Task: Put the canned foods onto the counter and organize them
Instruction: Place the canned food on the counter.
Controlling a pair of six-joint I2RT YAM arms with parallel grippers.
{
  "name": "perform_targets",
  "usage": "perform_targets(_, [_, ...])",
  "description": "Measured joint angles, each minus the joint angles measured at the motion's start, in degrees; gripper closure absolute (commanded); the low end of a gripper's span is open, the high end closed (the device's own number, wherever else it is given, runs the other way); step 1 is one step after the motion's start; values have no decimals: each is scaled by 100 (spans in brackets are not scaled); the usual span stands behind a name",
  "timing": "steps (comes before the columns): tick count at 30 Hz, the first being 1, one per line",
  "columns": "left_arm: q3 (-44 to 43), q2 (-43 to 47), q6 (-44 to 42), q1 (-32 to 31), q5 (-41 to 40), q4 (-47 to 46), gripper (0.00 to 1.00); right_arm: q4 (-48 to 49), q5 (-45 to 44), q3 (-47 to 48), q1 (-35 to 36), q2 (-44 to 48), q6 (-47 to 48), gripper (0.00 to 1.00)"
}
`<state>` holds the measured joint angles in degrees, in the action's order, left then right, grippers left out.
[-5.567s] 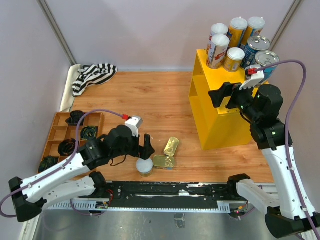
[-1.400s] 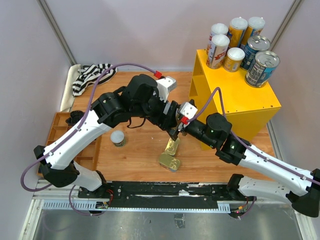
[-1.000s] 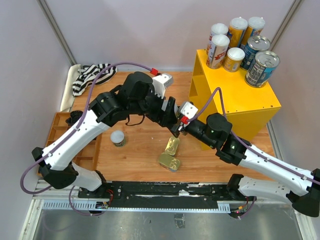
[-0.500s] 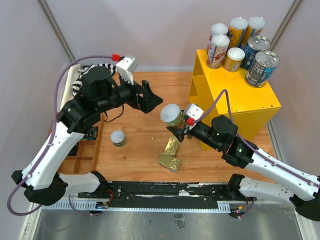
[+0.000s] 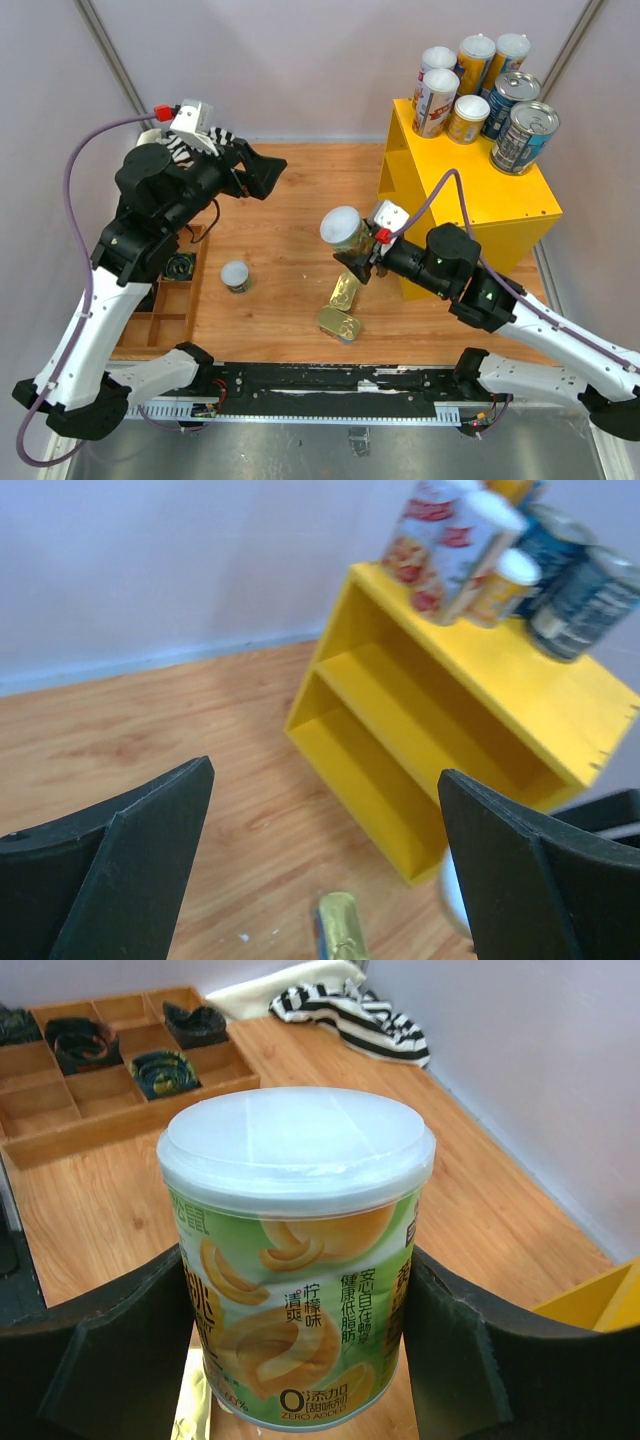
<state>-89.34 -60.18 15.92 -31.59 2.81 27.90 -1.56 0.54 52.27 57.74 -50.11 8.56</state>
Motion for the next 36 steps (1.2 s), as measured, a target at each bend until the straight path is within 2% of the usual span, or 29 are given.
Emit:
perform_targets(6, [1167,63,334,1016,144,-407,0,-481,-98,1303,-308,-391,-94,99])
perform_targets(13, [2391,90,525,1193,363,-754,0,-977,-531,2487,-1462,-697,-472,99])
perform_targets(23, [3115,92,610,1198,772,-1283,0,-1458,-984,2319,-3023,-664,-1003,99])
perform_targets(32, [3517,15,647,1198,1060,-1631,0,-1145,-1152,1692,-3482,-302,-1329,99])
perform_targets(34, [3604,-48,667,1198,1134,-1707,0,-940,-1222,1497,-3501,-188,-1397,92])
perform_targets(36, [3665,-120,688,1198,1200,-1744,0,-697,-1298,1285,-3543,-85,-1480,61])
